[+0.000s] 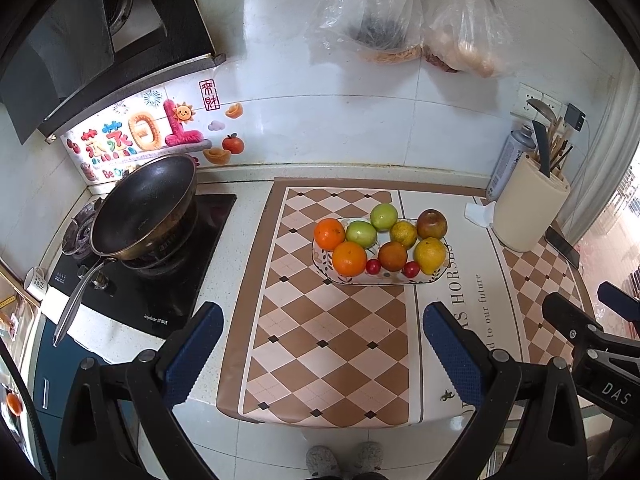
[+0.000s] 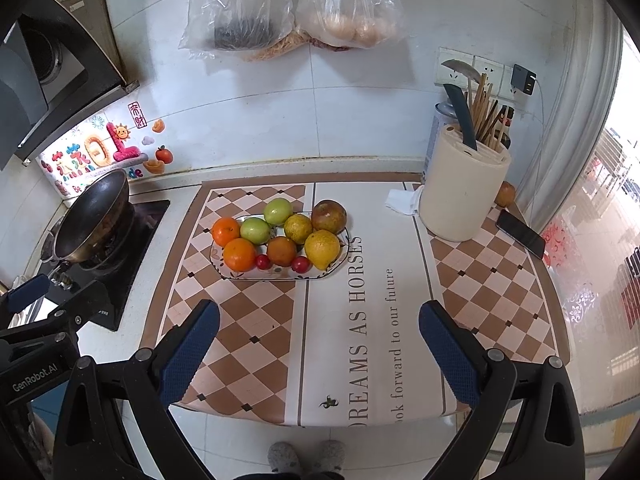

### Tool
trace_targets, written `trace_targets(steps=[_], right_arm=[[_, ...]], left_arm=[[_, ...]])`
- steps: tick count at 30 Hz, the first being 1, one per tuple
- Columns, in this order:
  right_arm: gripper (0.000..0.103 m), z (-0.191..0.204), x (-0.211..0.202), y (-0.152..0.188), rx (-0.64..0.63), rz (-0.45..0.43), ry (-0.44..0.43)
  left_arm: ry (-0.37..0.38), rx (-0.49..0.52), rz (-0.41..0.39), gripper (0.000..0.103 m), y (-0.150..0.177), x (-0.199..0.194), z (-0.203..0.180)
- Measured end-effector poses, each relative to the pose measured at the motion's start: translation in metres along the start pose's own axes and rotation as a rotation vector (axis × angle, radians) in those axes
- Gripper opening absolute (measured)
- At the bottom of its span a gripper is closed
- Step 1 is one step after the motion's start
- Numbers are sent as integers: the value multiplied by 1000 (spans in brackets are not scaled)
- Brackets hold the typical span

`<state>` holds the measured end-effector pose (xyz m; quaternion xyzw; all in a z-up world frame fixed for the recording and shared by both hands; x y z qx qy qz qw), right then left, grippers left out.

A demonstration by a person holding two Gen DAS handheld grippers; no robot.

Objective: Organize fruits

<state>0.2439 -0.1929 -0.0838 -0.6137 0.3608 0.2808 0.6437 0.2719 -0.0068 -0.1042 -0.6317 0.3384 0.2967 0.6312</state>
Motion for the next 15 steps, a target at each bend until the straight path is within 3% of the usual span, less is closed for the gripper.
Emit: trace_targets(steps=[15], right_arm=[[102, -8, -7, 7, 9, 2, -12]], left_arm=[[2, 2, -5, 103, 5, -5, -4]])
Point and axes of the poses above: each gripper's, at about its wrist camera, not at the fingertips, and x roughly the way its jaws point, z to its left, y to its underside, the point moved 6 cm from there along x, roughly the way its jaws point, and after that the axes turned 4 degrees about y, right-handed, at the moved point
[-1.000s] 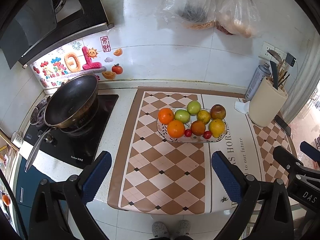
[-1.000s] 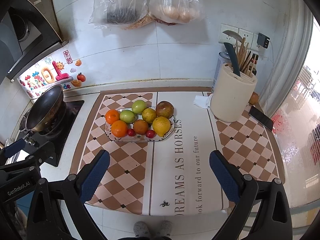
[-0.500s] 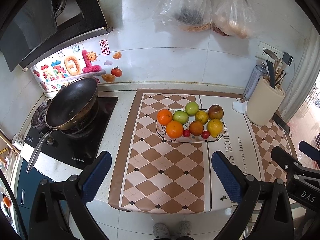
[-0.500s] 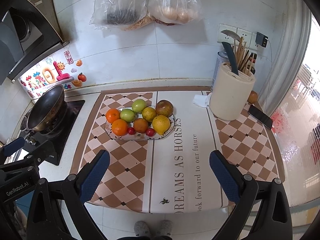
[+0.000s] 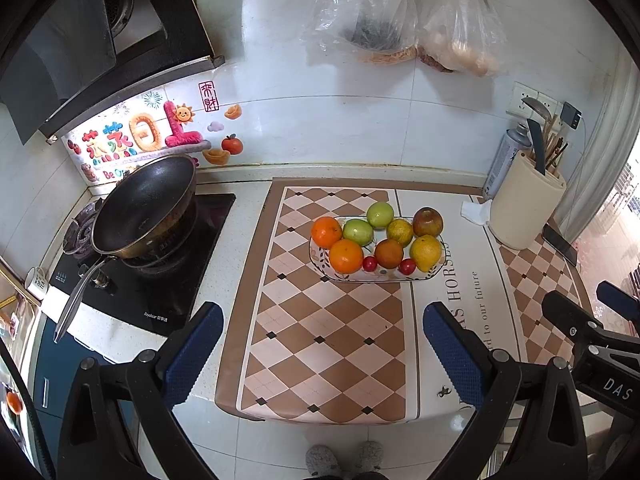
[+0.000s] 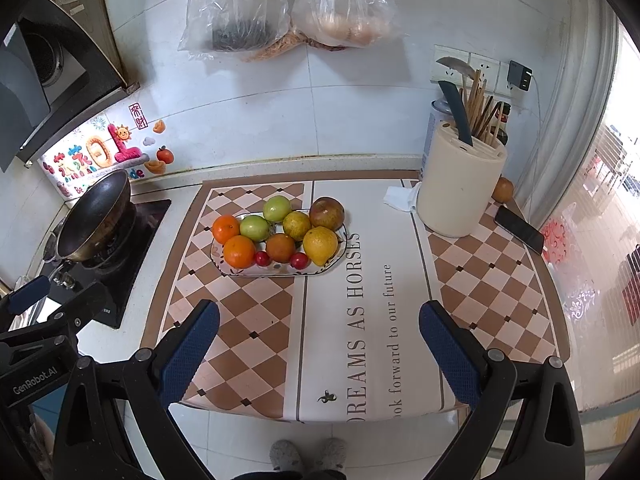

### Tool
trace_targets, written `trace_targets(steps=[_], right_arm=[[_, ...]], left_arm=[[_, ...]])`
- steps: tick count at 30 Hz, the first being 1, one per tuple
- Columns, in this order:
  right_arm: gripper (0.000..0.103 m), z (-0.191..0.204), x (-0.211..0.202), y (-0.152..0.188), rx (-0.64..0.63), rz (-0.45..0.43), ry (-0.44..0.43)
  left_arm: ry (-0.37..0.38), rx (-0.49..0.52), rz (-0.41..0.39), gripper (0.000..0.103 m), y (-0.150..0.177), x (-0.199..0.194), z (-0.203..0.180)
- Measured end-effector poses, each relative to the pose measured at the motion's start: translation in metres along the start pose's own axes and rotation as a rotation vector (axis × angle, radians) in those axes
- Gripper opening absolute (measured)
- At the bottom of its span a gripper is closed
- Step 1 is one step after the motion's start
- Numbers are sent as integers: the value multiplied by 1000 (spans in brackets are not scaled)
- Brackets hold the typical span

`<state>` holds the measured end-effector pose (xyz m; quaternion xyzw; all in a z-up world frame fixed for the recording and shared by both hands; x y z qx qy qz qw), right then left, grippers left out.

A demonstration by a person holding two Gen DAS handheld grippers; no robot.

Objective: Organize fruits

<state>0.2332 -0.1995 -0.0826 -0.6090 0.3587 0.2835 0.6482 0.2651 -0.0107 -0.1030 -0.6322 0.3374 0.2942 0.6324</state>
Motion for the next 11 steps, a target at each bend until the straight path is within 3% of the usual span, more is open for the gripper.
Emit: trace_targets(steps=[11], right_arm=[[102, -4, -4, 0, -4, -1, -3]], left_arm=[[10, -4, -3, 103, 3, -3, -2]])
Point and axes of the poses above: each gripper's, at about its wrist camera, not at the fingertips, and x roughly the way its jaws point, z to its left, y to its underside, the point moved 6 cm from there along x, roughly the way its jaws point, and after that the axes turned 4 degrees about y, right-handed, at the moved point
